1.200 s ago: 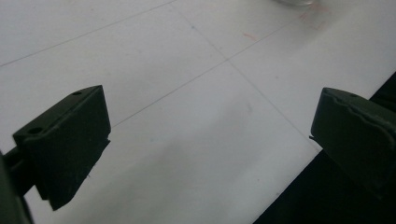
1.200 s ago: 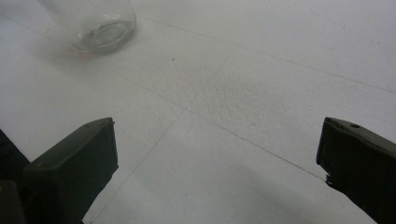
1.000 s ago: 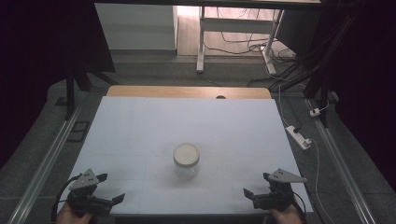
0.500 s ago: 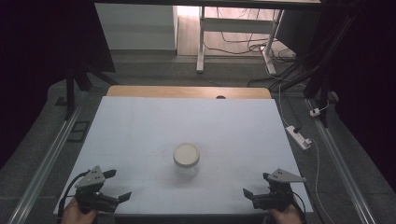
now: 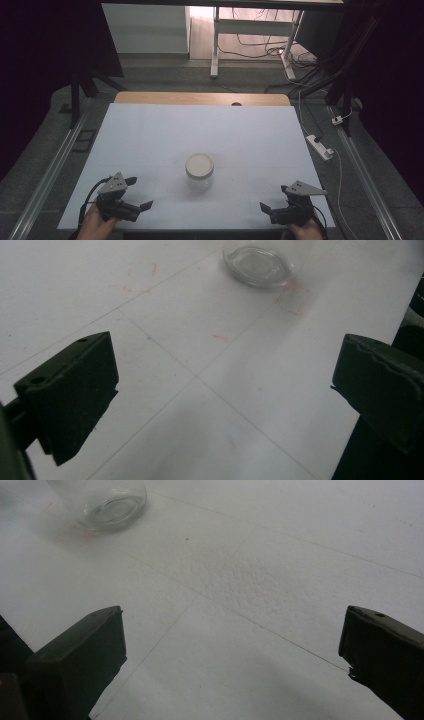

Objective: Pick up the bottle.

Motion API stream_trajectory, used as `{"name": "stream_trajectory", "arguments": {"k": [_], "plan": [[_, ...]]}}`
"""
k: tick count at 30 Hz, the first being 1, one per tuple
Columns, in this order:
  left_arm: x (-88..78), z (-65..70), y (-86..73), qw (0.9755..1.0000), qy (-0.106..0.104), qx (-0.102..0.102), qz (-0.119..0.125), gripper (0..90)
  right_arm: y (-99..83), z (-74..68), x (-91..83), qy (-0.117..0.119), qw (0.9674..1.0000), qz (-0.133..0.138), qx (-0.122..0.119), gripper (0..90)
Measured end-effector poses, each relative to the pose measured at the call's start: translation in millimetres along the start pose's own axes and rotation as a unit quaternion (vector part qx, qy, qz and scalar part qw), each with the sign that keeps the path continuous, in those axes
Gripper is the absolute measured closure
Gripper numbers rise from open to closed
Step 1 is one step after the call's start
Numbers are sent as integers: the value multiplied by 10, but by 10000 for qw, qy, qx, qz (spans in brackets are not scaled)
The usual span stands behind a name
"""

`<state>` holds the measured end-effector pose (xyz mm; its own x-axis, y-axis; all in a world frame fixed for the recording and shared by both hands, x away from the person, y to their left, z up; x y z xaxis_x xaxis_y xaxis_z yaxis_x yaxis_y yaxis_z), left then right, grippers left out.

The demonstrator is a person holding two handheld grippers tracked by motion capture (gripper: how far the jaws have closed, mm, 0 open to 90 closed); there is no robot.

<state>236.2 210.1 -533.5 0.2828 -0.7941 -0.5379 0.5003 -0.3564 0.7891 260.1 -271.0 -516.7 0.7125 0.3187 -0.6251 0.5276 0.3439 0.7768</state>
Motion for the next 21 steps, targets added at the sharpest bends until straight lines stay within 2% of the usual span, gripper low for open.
{"name": "stream_trajectory", "arguments": {"k": [4, 9, 17, 21], "plan": [[62, -26, 59, 10000, -68, 12, -20, 0, 0, -2, 1, 0, 10000, -16, -10, 0], [213, -29, 147, 9995, -142, 179, -240, 0, 1, -5, 4, -3, 10000, -30, -28, 0], [392, -19, 271, 9983, -188, 388, -388, 0, 0, -9, 7, 8, 10000, -36, -54, 0], [481, -33, 318, 9979, -228, 411, -451, 0, 0, -10, 7, 2, 10000, -46, -64, 0]]}}
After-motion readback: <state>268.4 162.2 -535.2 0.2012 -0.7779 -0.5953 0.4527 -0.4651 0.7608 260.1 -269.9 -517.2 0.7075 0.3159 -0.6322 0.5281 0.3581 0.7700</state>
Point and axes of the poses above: each handheld gripper's, and its own axes: x roughly forward along the jaws, y roughly out of its top, z roughly to its right, the point moved 3 cm from there along x, roughly forward along the jaws, and after that the axes turned 15 degrees about -y, right-handed, at the moved point
